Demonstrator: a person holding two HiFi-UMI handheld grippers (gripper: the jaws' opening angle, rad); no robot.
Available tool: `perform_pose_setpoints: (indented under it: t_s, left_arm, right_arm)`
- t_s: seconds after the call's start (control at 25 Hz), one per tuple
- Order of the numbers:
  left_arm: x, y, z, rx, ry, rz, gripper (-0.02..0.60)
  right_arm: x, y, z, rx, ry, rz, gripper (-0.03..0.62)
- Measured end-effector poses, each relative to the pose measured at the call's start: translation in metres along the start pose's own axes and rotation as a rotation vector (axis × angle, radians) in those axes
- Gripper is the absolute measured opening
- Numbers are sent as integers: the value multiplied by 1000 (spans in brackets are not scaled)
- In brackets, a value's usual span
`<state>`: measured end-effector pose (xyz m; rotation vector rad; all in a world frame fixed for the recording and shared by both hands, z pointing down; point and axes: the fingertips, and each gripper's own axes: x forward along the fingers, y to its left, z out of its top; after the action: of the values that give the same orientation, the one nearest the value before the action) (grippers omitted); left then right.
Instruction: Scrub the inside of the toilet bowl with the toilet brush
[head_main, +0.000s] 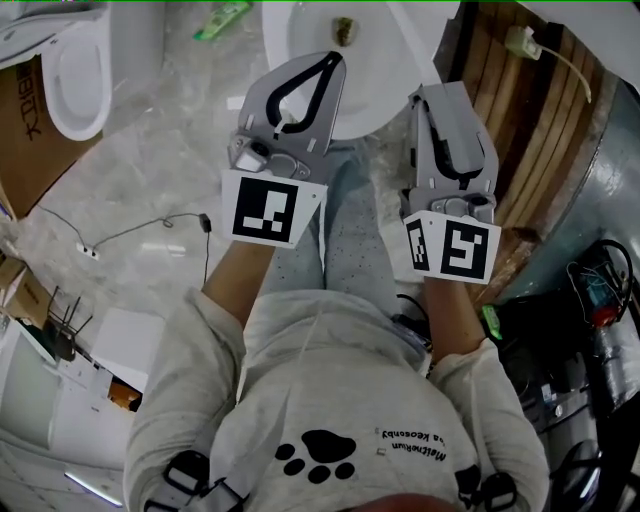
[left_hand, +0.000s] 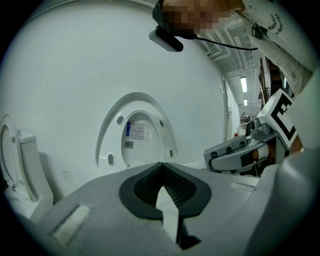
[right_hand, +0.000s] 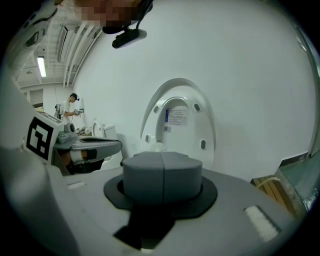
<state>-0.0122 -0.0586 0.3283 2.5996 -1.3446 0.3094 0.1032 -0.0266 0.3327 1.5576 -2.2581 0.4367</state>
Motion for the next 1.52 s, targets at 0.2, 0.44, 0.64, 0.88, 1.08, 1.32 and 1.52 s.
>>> perform_pose_setpoints:
  t_s: [0.2, 0.44, 0.64, 0.88, 1.08, 1.32, 1.52]
  left_arm:
    - [0, -4, -20, -9, 25, 3, -2]
    - [-3, 1, -44, -27, 54, 3, -2]
    - [-3, 3, -62, -36, 76, -4, -2]
    - [-1, 6, -83, -29, 121, -23, -2]
    - [2, 4, -105, -55, 160, -35, -2]
    - [4, 7, -127, -85, 194, -31, -2]
    - [6, 9, -144, -92, 228, -38, -2]
  right_arm:
    - [0, 4, -29, 6, 49, 16, 150]
    - [7, 16, -56, -3, 106, 31, 150]
    - [11, 22, -78, 22, 163, 33, 150]
    - [16, 31, -102, 6, 220, 44, 150]
    - [21, 34, -128, 14, 272, 40, 150]
    - [29, 37, -157, 41, 348, 41, 150]
    - [37, 39, -177, 52, 409, 52, 150]
